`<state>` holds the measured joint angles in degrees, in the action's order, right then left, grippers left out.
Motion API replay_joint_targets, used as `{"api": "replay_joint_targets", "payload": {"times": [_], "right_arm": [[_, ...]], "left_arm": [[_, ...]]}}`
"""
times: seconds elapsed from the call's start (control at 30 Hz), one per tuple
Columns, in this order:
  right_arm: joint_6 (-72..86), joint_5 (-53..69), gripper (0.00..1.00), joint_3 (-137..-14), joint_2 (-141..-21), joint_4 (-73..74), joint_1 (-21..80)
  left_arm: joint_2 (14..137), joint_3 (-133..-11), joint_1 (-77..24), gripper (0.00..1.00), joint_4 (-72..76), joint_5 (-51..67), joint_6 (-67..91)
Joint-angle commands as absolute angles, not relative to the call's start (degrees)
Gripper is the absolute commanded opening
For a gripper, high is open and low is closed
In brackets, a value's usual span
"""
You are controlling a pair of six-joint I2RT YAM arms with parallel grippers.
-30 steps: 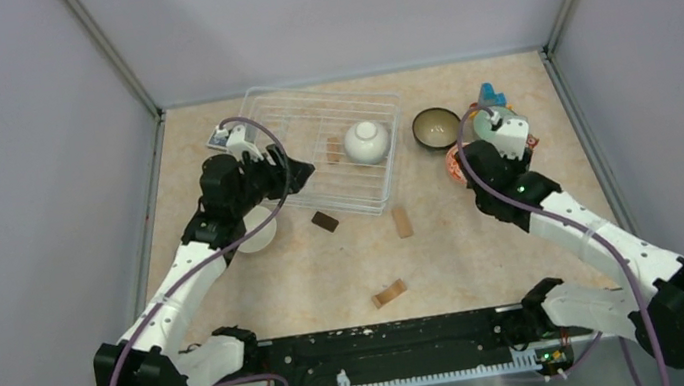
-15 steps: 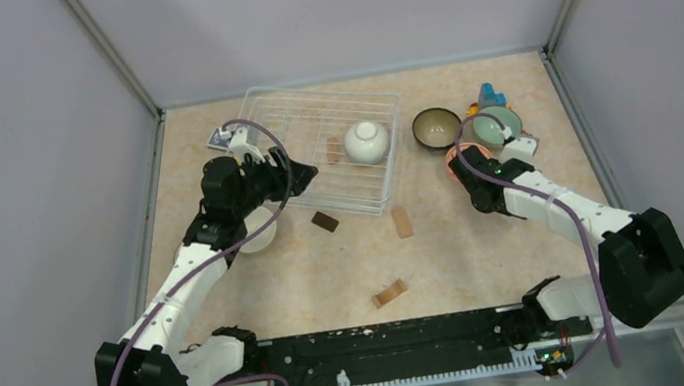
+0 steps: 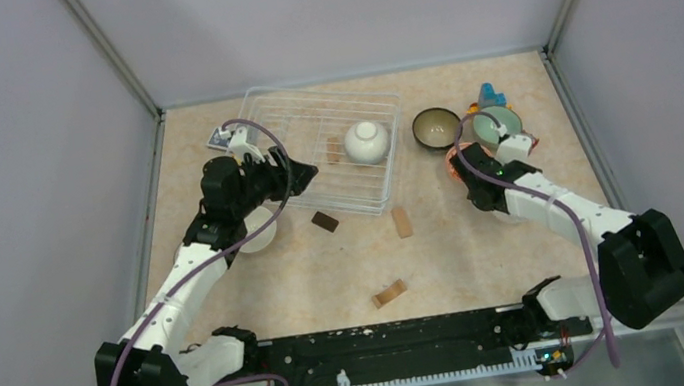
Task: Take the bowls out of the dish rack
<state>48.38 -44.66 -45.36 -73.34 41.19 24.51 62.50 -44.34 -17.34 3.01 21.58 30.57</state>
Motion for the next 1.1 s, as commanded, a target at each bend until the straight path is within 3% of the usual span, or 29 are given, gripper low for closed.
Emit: {"api": "replay_joint_targets", "payload": {"times": [0.0, 0.27, 0.47, 0.63, 1.07], "right_arm": [[45.6, -43.6, 0.84, -45.5, -71.9, 38.7, 23.9], [38.0, -37.0, 0.86, -44.3, -68.1, 32.8, 23.8], [36.6, -35.2, 0.79, -44.4, -66.2, 31.7, 23.9], [29.6, -23.2, 0.74, -42.1, -62.0, 24.0, 23.8], [19.0, -2.5, 0.75, -37.4, -54.1, 7.0, 23.8]], "left_arm": [[61.7, -43.9, -17.6, 0.66, 5.6, 21.5, 30.6], [62.2, -44.1, -17.6, 0.66, 5.6, 21.7, 30.6], [62.4, -44.3, -17.6, 0.66, 5.6, 21.7, 30.6], [62.5, -44.3, -17.6, 0.66, 5.6, 21.8, 30.5], [63.4, -45.0, -17.6, 0.67, 4.8, 21.1, 29.5]]}}
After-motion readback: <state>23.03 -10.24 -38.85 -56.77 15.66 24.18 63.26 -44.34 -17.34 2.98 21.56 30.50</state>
